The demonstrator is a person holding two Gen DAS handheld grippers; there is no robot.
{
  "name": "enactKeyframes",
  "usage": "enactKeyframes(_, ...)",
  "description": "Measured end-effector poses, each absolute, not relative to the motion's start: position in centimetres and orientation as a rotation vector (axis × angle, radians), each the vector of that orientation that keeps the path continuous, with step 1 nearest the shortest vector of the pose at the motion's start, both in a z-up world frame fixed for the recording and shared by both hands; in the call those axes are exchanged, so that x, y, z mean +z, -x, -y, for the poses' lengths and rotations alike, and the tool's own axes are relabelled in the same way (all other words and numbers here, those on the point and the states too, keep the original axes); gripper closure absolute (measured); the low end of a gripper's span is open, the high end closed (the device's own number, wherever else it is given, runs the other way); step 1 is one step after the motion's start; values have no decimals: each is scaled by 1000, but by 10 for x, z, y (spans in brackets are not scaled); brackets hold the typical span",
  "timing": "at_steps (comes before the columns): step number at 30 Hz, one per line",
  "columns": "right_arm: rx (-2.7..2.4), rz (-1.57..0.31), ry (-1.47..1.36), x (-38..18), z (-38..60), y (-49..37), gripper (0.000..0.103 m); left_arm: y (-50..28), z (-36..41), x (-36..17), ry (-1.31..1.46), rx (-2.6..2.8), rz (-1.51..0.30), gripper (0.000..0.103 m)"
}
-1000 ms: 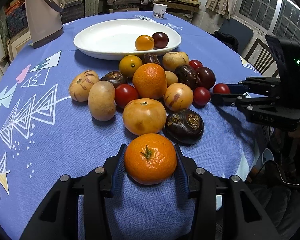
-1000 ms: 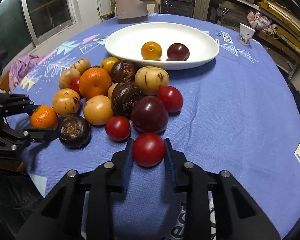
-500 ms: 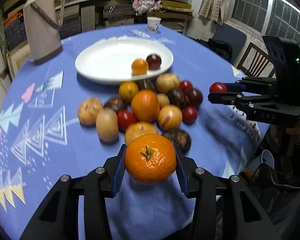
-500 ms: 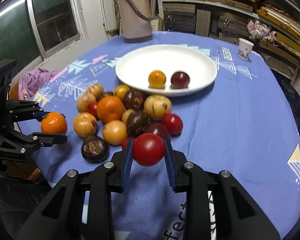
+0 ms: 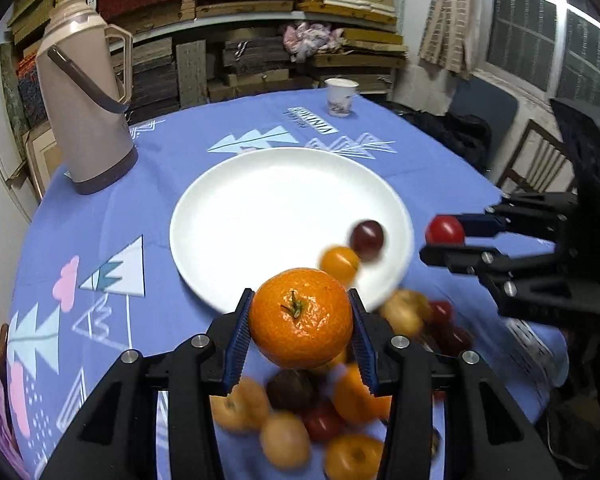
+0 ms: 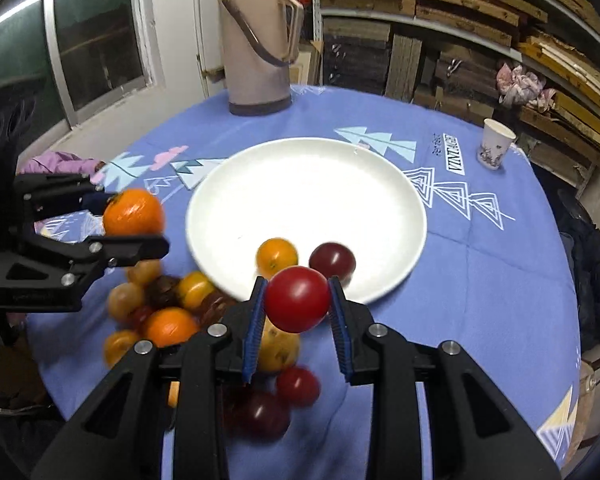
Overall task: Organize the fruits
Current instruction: 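Lower the mandarin onto the plate with the left tool while the right tool drops the cherry tomato there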
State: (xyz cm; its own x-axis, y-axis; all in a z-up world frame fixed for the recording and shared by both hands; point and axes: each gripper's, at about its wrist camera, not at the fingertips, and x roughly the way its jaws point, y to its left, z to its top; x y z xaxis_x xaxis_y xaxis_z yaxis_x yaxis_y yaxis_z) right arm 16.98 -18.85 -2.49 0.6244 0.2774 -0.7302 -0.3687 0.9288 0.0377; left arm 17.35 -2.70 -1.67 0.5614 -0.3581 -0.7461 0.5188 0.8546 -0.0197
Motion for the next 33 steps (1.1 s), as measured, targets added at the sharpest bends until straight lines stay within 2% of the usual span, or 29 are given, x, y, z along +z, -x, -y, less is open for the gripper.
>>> enactKeyframes(6, 360, -846, 92, -33, 189, -215, 73, -222, 31, -38, -186, -481, -896, 57)
enactKeyframes(15, 328, -904, 17, -60, 195, -259, 72, -245, 30, -57, -172, -449, -945, 57)
enactKeyframes(16, 323, -910, 14, -62, 195, -260, 71, -246, 31, -59, -173, -448, -950, 57)
enactKeyframes(17, 322, -921, 6, -64, 195, -262, 61, -246, 31, -60, -174, -445, -955, 57)
enactKeyframes(19, 316, -898, -15, -62, 198, -259, 55, -245, 31, -60, -168, -441, -959, 53)
enactKeyframes(21, 317, -886, -28, -58, 200, -255, 55, -241, 28, -51, -150, -439, -921, 30)
enactKeyframes(24, 315, -863, -51, -50, 208, -243, 51, -228, 26, -35, -149, -448, -852, 28)
enactKeyframes(31, 311, -801, -58, -30, 219, -200, 32, -203, 19, -22, -178, -442, -835, 28)
enactKeyframes(33, 312, -792, -52, -26, 221, -185, 30, -196, 15, -21, -179, -442, -837, 28)
